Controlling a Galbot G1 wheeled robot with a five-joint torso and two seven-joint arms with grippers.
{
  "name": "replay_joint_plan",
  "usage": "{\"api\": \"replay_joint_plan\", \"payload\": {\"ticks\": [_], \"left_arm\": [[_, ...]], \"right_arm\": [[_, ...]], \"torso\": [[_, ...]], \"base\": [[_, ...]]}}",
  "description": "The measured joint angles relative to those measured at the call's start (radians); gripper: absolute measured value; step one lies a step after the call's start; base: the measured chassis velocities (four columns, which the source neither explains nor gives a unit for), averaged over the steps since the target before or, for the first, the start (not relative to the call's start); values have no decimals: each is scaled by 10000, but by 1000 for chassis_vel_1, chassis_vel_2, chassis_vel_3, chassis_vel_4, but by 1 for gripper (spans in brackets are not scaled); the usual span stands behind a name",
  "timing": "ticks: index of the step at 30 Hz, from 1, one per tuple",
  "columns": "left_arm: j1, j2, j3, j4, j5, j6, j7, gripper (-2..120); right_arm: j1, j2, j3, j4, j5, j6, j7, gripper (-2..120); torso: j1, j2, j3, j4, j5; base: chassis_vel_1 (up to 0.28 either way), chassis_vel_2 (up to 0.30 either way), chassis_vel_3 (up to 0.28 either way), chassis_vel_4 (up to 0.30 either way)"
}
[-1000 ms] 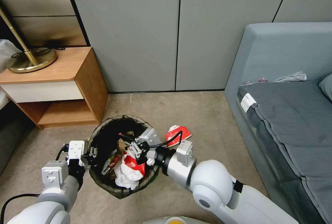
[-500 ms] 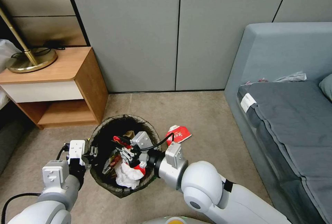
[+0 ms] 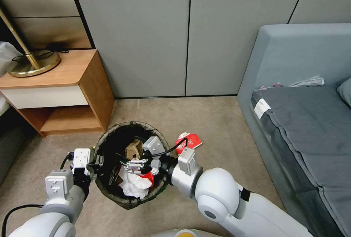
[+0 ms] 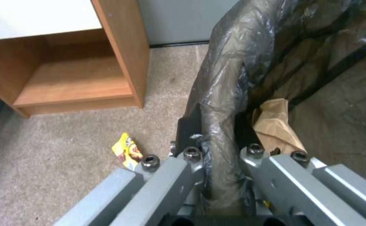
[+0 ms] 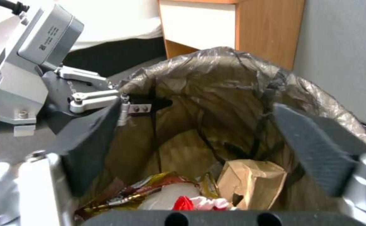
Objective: Pick up the trash bin, then pick up the garbage from the floor and place it into the trash bin.
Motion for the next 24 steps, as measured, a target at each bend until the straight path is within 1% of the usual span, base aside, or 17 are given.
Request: {"api": "replay_joint_plan", "payload": {"ticks": [1, 2, 3, 9, 11, 12, 14, 16, 19, 20, 24], "left_arm": [[0, 1, 3, 0, 0, 0, 3, 1], [0, 1, 3, 0, 0, 0, 3, 1], [2, 4, 6, 0, 0, 0, 7, 1], [12, 22, 2, 0, 0, 0, 11, 1], [17, 39, 1, 0, -2, 0, 15, 1], [17, 39, 1, 0, -2, 0, 15, 1], [39, 55, -12, 0, -2, 0, 16, 1], [41, 72, -24, 0, -9, 0, 17, 1], [6, 124, -49, 0, -67, 0, 17, 1], [6, 124, -49, 0, -67, 0, 17, 1], [-13, 127, 1, 0, -77, 0, 24, 1]], "right_arm": [[0, -7, 10, 9, 0, 0, -5, 96], [0, -7, 10, 9, 0, 0, -5, 96], [-4, -9, 36, 29, 0, 0, -11, 99], [-25, -69, 366, 270, 59, 135, -46, 100], [-378, -403, 1356, 790, 253, 676, -229, 100], [-378, -403, 1356, 790, 253, 676, -229, 100], [-741, -659, 2036, 1097, 327, 995, -283, 100], [-889, -760, 2236, 1217, 352, 1152, -270, 100], [-1500, -1069, 2906, 1620, 363, 1687, -102, 100], [-1500, -1069, 2906, 1620, 363, 1687, -102, 100], [-2227, -1154, 3479, 2003, 302, 2003, 203, 100]], "torso": [[0, 0, 0, 0, 1], [0, 0, 0, 0, 1], [0, 0, 0, 0, 0], [0, 0, 0, 1, 0], [0, 0, 0, 0, 0], [0, 0, 0, 0, 0], [0, 0, 0, 0, 1], [0, 0, 0, -1, 1], [1, 0, 0, 1, 1], [1, 0, 0, 1, 1], [0, 0, 0, 0, 1]], "base": [[0, 0, 0, 0], [0, 0, 0, 0], [0, 0, 0, 0], [0, 0, 0, 0], [0, 0, 0, 0], [0, 0, 0, 0], [0, 0, 0, 0], [0, 0, 0, 0], [0, 0, 0, 0], [0, 0, 0, 0], [0, 0, 0, 0]]}}
